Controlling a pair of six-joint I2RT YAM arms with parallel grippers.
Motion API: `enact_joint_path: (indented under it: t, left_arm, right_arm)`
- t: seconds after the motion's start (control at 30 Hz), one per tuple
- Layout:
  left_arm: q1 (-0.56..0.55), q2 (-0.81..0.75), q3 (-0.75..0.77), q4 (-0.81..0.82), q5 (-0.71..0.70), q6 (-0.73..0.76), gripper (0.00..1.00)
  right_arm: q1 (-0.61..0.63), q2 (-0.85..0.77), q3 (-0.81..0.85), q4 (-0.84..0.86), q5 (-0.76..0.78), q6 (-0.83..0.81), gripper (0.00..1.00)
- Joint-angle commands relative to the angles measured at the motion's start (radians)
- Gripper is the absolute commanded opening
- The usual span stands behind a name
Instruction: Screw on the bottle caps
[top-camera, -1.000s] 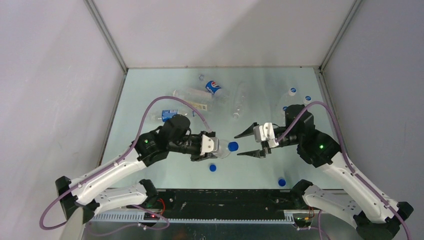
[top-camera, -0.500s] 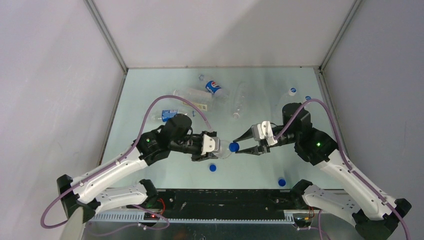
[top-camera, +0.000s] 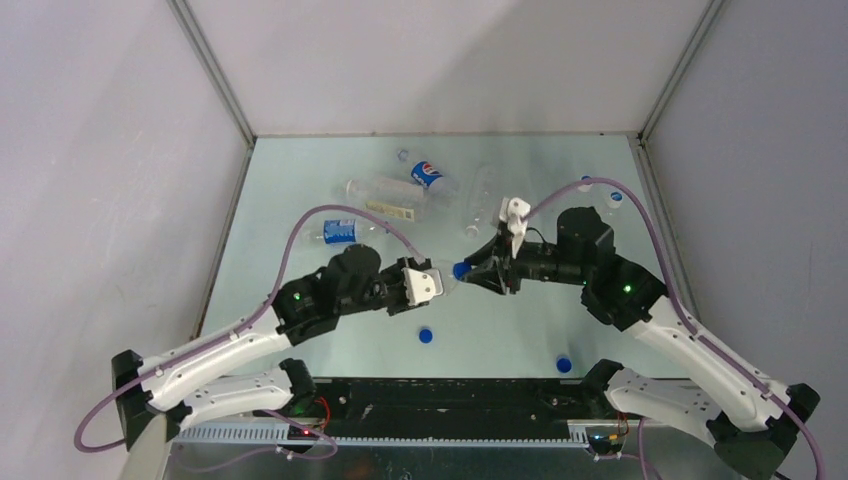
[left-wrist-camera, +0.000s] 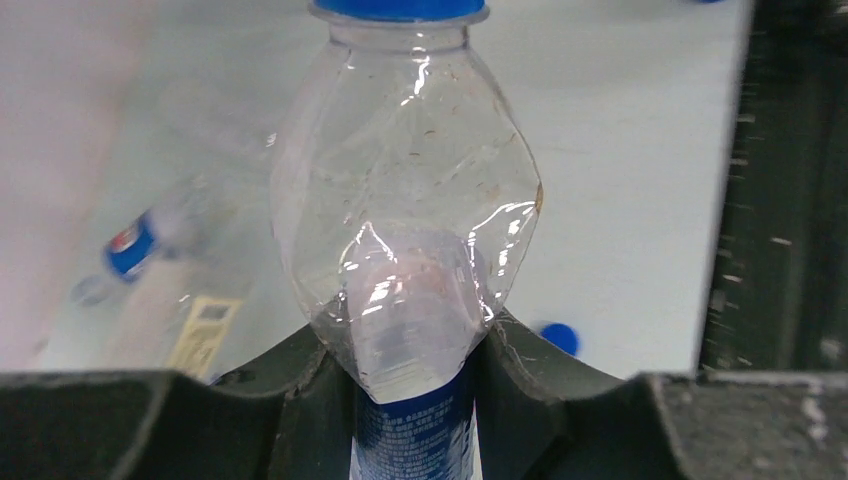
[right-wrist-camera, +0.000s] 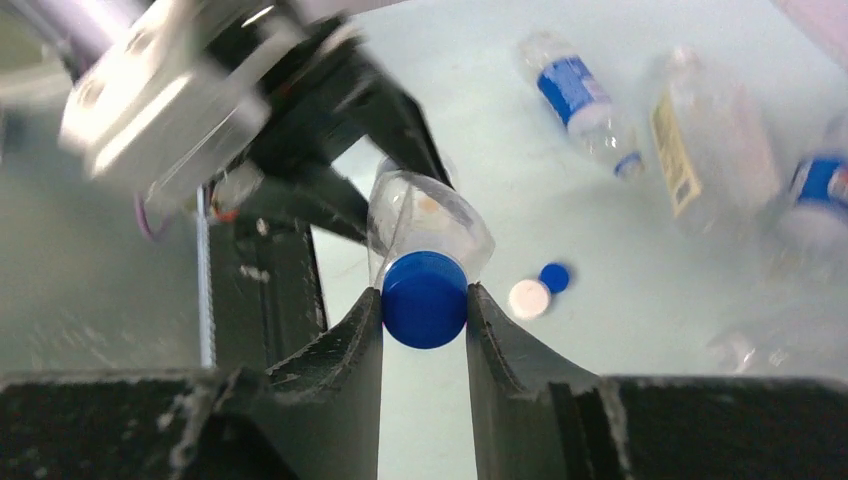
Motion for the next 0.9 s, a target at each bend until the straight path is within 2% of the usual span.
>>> enact_joint_path:
  t: [0.0,0.1,0.13,0.2,0.27,0.33,0.37,0.43,0.47,0.5,0.53,0.6,0.7,0.8,0.87]
  left_arm:
    - [-0.138,-0.031,-0.073,0.441,-0.484,0.030,0.14]
    - [-0.235,-0.003,-0.146,0.570,-0.734,0.135,0.14]
    - [-0.254,0.009,-0.165,0.662,-0.842,0.191,0.14]
    - [-0.295,0.053,-0.207,0.753,-0.952,0.261,0.14]
    - [-0.313,0.090,-0.216,0.800,-1.015,0.282,0.13]
    - [-0.311,0.092,-0.217,0.772,-1.009,0.252,0.14]
    - [-0.299,0.075,-0.215,0.718,-0.967,0.207,0.14]
    - [-0.258,0.035,-0.200,0.592,-0.865,0.118,0.15]
    - [-0.218,0.008,-0.186,0.549,-0.817,0.091,0.15]
    - [-0.196,-0.005,-0.180,0.465,-0.724,0.050,0.15]
    - [-0.159,-0.030,-0.169,0.422,-0.673,0.036,0.15]
    - [-0.097,-0.067,-0.159,0.329,-0.516,-0.007,0.15]
    - [-0.023,-0.089,-0.127,0.174,-0.215,-0.023,0.15]
    - [0.036,-0.075,-0.068,0.027,0.015,-0.007,0.15]
    - [0.049,-0.054,-0.029,-0.045,0.096,0.006,0.16]
  right_arm:
    - [0.017,0.085,-0.027,0.117,0.438,0.619,0.00]
    - [0.011,0.095,-0.092,0.217,0.479,0.818,0.00]
    - [0.009,0.094,-0.112,0.245,0.489,0.909,0.00]
    - [0.000,0.097,-0.174,0.308,0.513,1.015,0.00]
    - [-0.003,0.097,-0.184,0.333,0.523,1.046,0.00]
    - [-0.005,0.084,-0.185,0.357,0.519,1.009,0.00]
    - [-0.008,0.065,-0.185,0.369,0.515,0.950,0.01]
    - [-0.014,0.026,-0.185,0.386,0.501,0.828,0.18]
    - [-0.021,0.012,-0.185,0.397,0.476,0.773,0.34]
    - [-0.023,-0.017,-0.185,0.401,0.458,0.658,0.41]
    - [-0.027,-0.030,-0.185,0.403,0.417,0.589,0.52]
    - [-0.030,-0.066,-0.185,0.384,0.349,0.326,0.61]
    - [-0.038,-0.120,-0.185,0.316,0.176,0.066,0.67]
    - [-0.039,-0.163,-0.185,0.205,0.044,-0.209,0.69]
    - [-0.040,-0.181,-0.184,0.151,-0.032,-0.330,0.69]
